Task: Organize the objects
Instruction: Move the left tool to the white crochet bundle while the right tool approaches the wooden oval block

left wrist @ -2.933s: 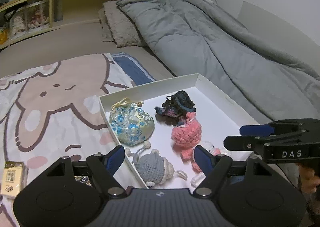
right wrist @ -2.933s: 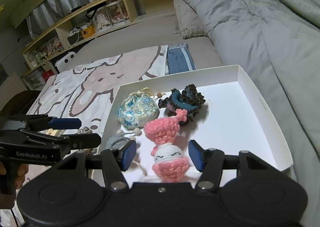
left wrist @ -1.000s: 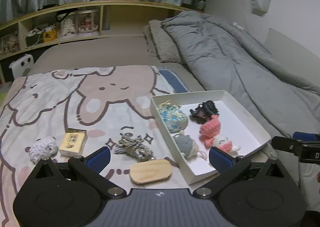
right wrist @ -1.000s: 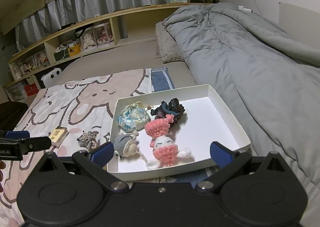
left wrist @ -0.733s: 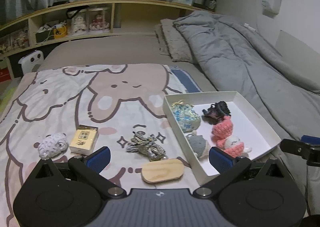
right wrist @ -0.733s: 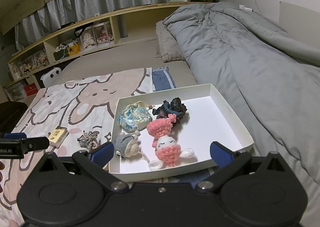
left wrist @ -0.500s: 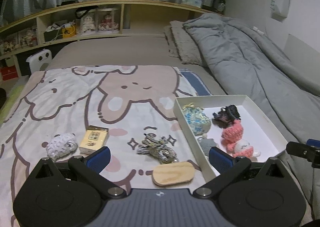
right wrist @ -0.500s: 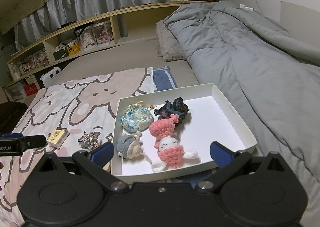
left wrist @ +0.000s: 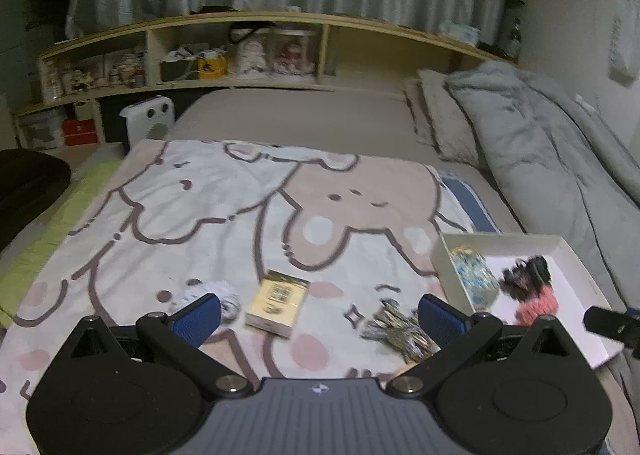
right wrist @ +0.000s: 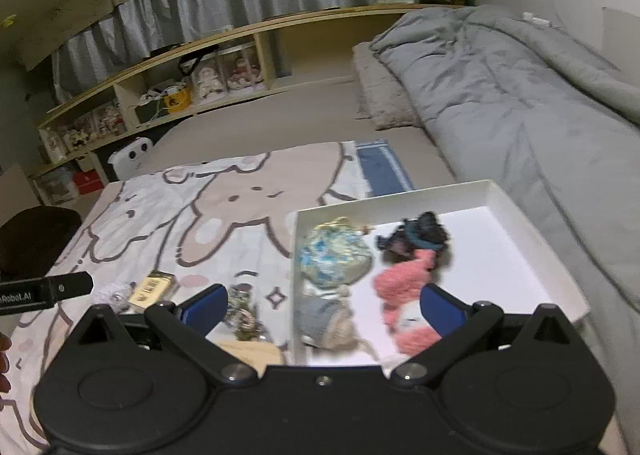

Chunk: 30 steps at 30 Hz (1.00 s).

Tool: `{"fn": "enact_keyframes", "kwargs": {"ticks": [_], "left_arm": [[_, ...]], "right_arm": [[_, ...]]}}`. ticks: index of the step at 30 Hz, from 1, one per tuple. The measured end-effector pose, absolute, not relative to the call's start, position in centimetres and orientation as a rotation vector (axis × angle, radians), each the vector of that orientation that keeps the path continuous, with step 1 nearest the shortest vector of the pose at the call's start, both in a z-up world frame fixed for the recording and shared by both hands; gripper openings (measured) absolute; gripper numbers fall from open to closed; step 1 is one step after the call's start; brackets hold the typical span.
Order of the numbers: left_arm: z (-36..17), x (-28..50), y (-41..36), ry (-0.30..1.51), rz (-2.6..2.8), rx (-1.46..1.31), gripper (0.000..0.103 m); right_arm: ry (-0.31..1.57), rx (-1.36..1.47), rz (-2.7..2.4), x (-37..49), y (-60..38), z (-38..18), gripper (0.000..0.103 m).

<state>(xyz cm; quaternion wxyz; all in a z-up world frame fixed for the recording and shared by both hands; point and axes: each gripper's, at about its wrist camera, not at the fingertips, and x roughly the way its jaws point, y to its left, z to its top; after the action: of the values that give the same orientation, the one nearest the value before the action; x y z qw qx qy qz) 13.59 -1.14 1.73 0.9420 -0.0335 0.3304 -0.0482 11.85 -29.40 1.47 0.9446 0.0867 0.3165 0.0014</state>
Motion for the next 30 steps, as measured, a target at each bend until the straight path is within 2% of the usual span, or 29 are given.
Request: {"fn": "enact_keyframes", "kwargs": {"ticks": [15, 23, 30], "left_arm": [[1.5, 16.5, 5.0, 0.564, 0.074, -0.022, 0.103], [-0.8, 19.1, 8.3, 0.612, 0.099, -0.086, 0.103], [-3.0, 20.4, 9.6, 0.664, 0.12, -0.182, 0.103]], "right_arm": [[0.616, 0.296, 0.045, 15.1, -23.2, -1.7, 0.103], [0.559, 0.298, 0.037, 14.2, -20.0, -4.8, 0.103], [0.584, 0.318, 0.047, 12.8, -18.2, -8.2, 0.103]]}}
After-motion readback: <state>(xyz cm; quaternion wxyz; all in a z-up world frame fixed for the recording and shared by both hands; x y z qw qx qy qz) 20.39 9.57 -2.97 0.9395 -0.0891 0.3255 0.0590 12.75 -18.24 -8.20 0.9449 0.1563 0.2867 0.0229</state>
